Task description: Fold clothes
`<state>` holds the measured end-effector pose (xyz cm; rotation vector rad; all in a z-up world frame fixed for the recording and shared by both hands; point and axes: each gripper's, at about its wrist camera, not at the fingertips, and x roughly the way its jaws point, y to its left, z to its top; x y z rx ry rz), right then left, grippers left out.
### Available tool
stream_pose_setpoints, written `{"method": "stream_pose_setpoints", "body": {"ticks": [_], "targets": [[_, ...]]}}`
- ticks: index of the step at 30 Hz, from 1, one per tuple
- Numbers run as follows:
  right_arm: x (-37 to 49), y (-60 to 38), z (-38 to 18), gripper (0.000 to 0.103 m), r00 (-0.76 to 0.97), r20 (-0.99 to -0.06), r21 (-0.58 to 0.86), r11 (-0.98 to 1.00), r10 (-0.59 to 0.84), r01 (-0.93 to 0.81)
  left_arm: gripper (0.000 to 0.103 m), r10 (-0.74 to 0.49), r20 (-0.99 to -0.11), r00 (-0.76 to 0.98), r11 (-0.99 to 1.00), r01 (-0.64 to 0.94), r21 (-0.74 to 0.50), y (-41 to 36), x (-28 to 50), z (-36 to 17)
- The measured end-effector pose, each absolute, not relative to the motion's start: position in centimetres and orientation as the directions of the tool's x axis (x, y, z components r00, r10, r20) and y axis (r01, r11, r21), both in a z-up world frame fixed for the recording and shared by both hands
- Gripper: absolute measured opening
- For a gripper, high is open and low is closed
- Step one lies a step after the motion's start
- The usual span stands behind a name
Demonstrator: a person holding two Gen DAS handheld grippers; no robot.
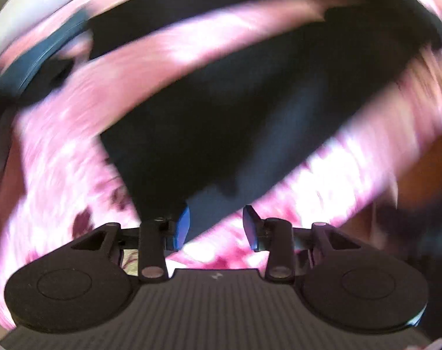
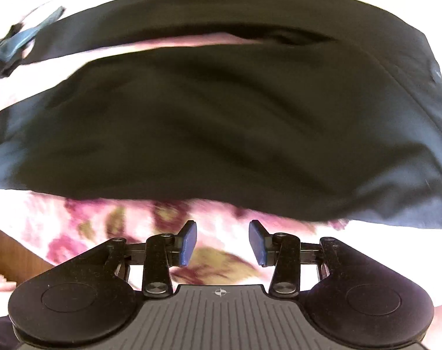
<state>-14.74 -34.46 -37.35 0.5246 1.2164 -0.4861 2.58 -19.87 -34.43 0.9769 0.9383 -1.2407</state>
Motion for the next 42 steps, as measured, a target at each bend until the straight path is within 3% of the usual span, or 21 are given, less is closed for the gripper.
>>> {"method": "stream_pose_setpoints", "body": {"ticks": [4,11,14,16,20,27,30,36,39,42], "targets": [[-11.1,-32.9,-36.8,0.044,0.289,-0.956,0.126,0.827,-0.045,0.548,0.040,-0.367,-0.924,0.105,0.258,0.966,0.008,-21.4,8.2,-34.5],[-6.2,-29.8,-36.7,0.044,0.291,-0.956,0.121,0.874,-0.025,0.471,0.040,-0.396,-0.918,-0.022,0.365,0.913,-0.179,-24.6,15.4,-37.0],[-5.1,-28.7,-36.8,0.044,0.280,-0.960,0.114,0.879,-0.023,0.463,0.031,-0.391,-0.911,-0.129,0.385,0.876,-0.289,-25.4,17.3,-38.4],[-4.8,-28.3,-36.9,0.044,0.270,-0.963,0.110,0.880,-0.021,0.463,0.014,-0.428,-0.894,-0.133,0.403,0.858,-0.320,-25.7,18.5,-38.4],[-4.2,-27.8,-37.0,0.044,0.251,-0.968,0.104,0.876,-0.019,0.470,0.009,-0.491,-0.863,-0.121,0.431,0.827,-0.362,-26.5,20.6,-38.5],[-2.3,-26.9,-36.8,0.045,0.257,-0.966,0.114,0.890,-0.003,0.441,0.010,-0.455,-0.888,-0.058,0.475,0.828,-0.298,-24.9,22.6,-38.1],[-2.5,-27.0,-37.0,0.046,0.257,-0.966,0.123,0.885,0.003,0.449,0.016,-0.460,-0.887,-0.039,0.428,0.866,-0.260,-22.7,20.7,-36.5],[-3.5,-28.2,-38.7,0.049,0.268,-0.963,0.176,0.814,0.026,0.554,0.022,-0.417,-0.908,-0.034,-0.005,0.999,-0.036,-19.9,8.8,-36.1],[-5.5,-29.6,-40.2,0.050,0.236,-0.968,0.220,0.728,0.083,0.649,0.027,-0.368,-0.930,-0.001,-0.235,0.968,0.092,-18.4,3.1,-37.3],[-8.3,-30.5,-39.1,0.051,0.251,-0.966,0.221,0.704,0.062,0.675,0.035,-0.397,-0.914,0.081,-0.444,0.855,0.268,-16.2,-1.4,-38.1]]}}
